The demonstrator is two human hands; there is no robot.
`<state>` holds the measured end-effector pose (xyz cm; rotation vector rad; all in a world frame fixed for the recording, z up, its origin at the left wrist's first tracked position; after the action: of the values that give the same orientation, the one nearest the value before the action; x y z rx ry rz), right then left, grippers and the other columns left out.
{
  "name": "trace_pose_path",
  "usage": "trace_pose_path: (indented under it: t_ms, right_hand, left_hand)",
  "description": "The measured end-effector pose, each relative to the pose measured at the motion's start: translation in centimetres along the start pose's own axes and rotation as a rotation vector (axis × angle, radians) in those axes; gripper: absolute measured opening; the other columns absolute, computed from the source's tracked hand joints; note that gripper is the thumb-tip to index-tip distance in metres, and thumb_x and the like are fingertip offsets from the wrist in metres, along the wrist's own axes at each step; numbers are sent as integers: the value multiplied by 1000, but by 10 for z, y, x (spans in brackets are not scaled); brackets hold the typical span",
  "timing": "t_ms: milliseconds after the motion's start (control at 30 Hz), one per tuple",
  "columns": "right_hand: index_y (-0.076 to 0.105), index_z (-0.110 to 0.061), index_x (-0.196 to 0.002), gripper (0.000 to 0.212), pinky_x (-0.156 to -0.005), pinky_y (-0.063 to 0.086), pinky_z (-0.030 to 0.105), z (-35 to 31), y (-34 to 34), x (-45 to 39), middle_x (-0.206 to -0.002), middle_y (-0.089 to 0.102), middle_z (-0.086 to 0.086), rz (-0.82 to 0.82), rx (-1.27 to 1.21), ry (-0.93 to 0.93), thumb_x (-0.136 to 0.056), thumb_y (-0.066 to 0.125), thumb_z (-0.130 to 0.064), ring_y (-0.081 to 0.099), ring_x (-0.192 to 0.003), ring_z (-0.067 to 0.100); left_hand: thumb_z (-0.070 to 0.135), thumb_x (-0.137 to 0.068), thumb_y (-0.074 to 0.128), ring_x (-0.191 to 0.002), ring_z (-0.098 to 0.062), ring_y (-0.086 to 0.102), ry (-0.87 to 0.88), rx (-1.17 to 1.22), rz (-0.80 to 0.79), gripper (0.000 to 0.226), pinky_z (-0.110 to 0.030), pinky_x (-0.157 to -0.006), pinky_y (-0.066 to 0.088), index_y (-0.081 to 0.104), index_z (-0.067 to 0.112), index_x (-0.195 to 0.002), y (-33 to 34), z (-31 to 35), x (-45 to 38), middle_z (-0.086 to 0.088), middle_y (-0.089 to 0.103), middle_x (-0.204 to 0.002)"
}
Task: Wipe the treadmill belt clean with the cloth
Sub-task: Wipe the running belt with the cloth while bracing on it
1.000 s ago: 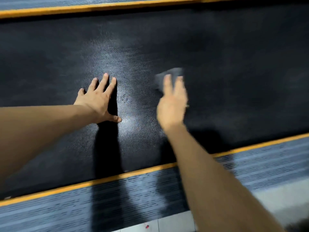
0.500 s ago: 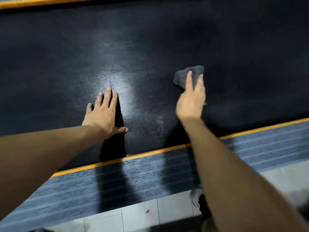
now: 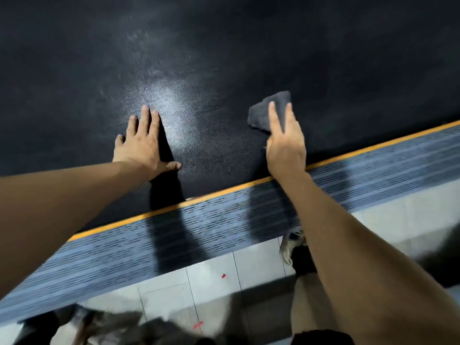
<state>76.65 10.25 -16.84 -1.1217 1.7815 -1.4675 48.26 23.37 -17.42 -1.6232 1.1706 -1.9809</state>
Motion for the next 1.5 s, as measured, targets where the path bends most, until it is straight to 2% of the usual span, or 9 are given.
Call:
trace_pose_path:
  t_ms: [133, 300, 400, 567, 700, 900, 1100, 1267, 1500]
  right_hand:
    - [35, -14, -153, 66, -115, 31, 49, -54, 13, 22, -158, 27, 23, 68, -199, 172, -88, 36, -3, 30, -145, 36]
    - [25, -23, -157, 73, -123, 14, 40, -199, 57, 90, -165, 13, 14, -257, -239, -308, -86, 29, -5, 14, -152, 27]
    - [29, -25, -155, 74, -122, 10, 34, -144, 43, 67, -164, 18, 14, -185, -210, -312, -86, 27, 4, 19, -149, 28]
    - [29, -19, -155, 84, -119, 30, 42, 21, 7, 24, -159, 22, 27, -16, -154, 151, -79, 43, 14, 31, -143, 40]
    - [26, -20, -156, 77, -121, 24, 39, 11, 4, 30, -161, 15, 25, 44, -227, 342, -85, 33, 7, 24, -146, 39]
    - [23, -27, -157, 77, -120, 26, 47, -183, 52, 102, -164, 15, 15, -161, -316, -66, -81, 22, -10, 21, -150, 30]
    - [22, -29, -157, 87, -122, 17, 35, -183, 67, 87, -166, 9, 7, -230, -307, -197, -87, 53, 13, -9, -150, 7]
    - [33, -20, -154, 68, -121, 26, 44, -203, 64, 56, -161, 23, 16, -110, -311, -225, -93, 47, 6, 20, -151, 24]
    - [23, -32, -156, 73, -121, 24, 46, -257, 79, -77, -166, 10, 9, -72, -267, -213, -95, 51, -5, 20, -149, 31]
  left_hand:
    - [73, -67, 78, -159, -25, -8, 5, 7, -6, 143, -57, -125, 17, -17, 22, -161, 2, -1, -1, 7, -24, -169]
    - [59, -72, 83, -159, -26, -7, 20, 22, 7, 137, -58, -125, 19, -15, 24, -161, 4, -6, -3, 6, -23, -169]
    - [66, -67, 83, -159, -27, -7, 14, 13, -1, 143, -59, -125, 19, -16, 24, -161, 6, -7, -4, 7, -23, -169]
    - [72, -66, 80, -159, -27, -9, 26, 24, -7, 144, -59, -125, 18, -17, 23, -161, 9, -6, -7, 6, -24, -169]
    - [72, -67, 78, -159, -28, -10, 36, 29, -13, 143, -60, -125, 17, -19, 23, -160, 10, -6, -8, 5, -27, -168]
    - [66, -72, 79, -158, -29, -4, 74, -67, 29, 139, -54, -121, 27, -17, 19, -160, 7, -7, -2, 2, -22, -169]
    - [43, -88, 65, -159, -25, 2, 268, -85, 26, 105, -47, -121, 29, -4, 23, -163, 0, -32, -1, 2, -13, -172]
    - [51, -88, 27, -154, -32, 27, 221, -38, 218, 79, -47, -117, 35, 24, 22, -162, -4, -79, 4, -8, 19, -170]
    - [43, -94, 35, -153, -34, 30, 170, -26, 387, 71, -52, -124, 25, 27, 22, -161, -11, -122, -30, -10, 26, -168]
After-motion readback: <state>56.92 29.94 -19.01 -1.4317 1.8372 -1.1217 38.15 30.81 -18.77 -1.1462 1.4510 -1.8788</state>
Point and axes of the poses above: each hand's wrist, its own x-axis away from the middle knuckle, its own y-axis out of the palm, z = x × y, the point moved 10 cm from there along -x, towards the middle knuckle
